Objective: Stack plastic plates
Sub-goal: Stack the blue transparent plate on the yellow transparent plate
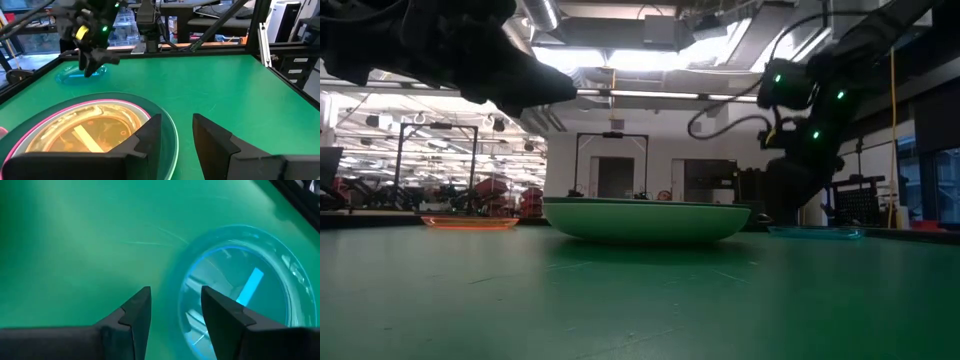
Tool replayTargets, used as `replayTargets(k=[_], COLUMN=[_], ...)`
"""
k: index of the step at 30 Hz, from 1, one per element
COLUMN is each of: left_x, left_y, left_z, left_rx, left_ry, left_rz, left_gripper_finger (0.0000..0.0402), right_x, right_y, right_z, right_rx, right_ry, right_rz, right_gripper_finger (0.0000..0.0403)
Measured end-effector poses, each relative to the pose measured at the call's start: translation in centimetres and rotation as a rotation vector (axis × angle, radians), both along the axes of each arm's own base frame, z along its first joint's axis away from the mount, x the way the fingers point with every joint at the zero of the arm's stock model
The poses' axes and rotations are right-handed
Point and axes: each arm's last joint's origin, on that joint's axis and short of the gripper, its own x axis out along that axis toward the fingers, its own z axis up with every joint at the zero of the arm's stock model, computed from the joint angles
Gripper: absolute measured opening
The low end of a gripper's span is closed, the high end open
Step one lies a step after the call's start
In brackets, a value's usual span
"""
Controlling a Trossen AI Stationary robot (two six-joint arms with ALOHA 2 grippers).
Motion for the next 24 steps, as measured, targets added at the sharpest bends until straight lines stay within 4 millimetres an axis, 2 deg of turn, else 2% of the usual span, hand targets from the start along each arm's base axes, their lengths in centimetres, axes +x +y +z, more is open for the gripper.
replayTargets(k=[4,13,24], left_x=[0.0,0.0,0.0], left_y=[0.0,0.0,-0.1], left_z=[-0.1,-0.2,-0.2], left_rx=[0.002,-0.018,-0.027], left_ry=[0.007,0.019,0.018], left_rz=[0.000,0.001,-0.014], left_gripper_finger=[0.0103,0.0103,0.0103], right_x=[0.3,0.9,1.3], right_y=[-0.9,-1.6,-1.8], right_z=[-1.1,-3.2,-3.9], right_rx=[0.007,-0.003,-0.012], right_ry=[0.017,0.091,0.112], right_rz=[-0.030,-0.029,0.002], right_gripper_finger=[0.0163,0.0159,0.0066])
